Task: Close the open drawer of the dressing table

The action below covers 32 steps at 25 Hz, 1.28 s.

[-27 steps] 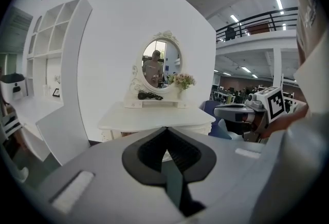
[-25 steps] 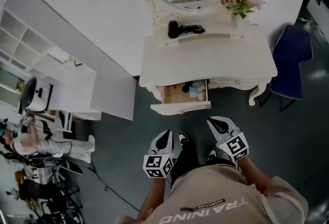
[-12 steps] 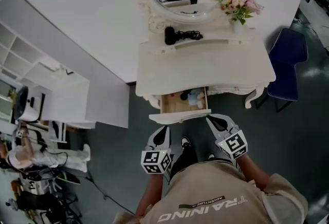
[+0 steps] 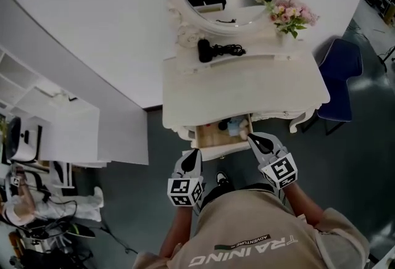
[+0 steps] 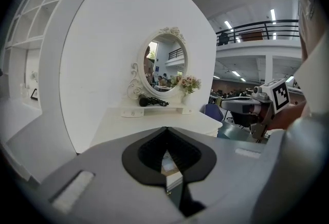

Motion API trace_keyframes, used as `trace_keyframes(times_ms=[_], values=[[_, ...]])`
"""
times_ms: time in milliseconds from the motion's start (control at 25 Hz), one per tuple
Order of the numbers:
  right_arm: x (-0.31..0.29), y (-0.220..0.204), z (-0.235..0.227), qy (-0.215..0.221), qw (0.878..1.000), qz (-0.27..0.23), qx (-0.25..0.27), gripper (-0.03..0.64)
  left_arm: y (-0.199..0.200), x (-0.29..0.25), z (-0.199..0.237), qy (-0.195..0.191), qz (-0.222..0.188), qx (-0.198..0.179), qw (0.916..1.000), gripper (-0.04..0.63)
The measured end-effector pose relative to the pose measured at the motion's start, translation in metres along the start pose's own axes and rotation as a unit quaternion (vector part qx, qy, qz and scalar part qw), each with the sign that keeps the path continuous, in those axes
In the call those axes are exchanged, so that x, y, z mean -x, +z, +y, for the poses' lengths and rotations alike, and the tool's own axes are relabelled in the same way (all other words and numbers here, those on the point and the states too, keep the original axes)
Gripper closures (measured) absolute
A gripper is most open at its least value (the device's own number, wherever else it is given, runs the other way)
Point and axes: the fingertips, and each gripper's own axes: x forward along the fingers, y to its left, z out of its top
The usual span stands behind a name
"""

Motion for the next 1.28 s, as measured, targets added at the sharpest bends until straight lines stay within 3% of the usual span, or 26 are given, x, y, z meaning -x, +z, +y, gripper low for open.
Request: trace_keyframes(times_ms=[440, 600, 1040, 1280], values=[[-0.046, 0.011, 0.004, -0.06, 0.998, 0.002, -0.002, 0.614, -0.001, -0.018, 0.054, -0.038, 0.001, -0.005, 0.9993, 0.577], [-0.053, 0.011, 0.01, -0.06, 0.998, 0.013, 0.006, 0.614, -0.008, -0.023, 0.06, -0.046, 0.01, -0.008, 0.9989, 0.577], [-0.058, -0.003, -0.002, -0.058, 0.998, 0.034, -0.019, 0.614, -0.083, -0.039, 0.066, -0.026, 0.112, 0.025, 0.993, 0.577], [-0.054, -0.008, -0.014, -0.049, 0.998, 0.043, -0.026, 0.614, -0.142, -0.048, 0.061, -0.028, 0.203, 0.04, 0.9779, 0.577]])
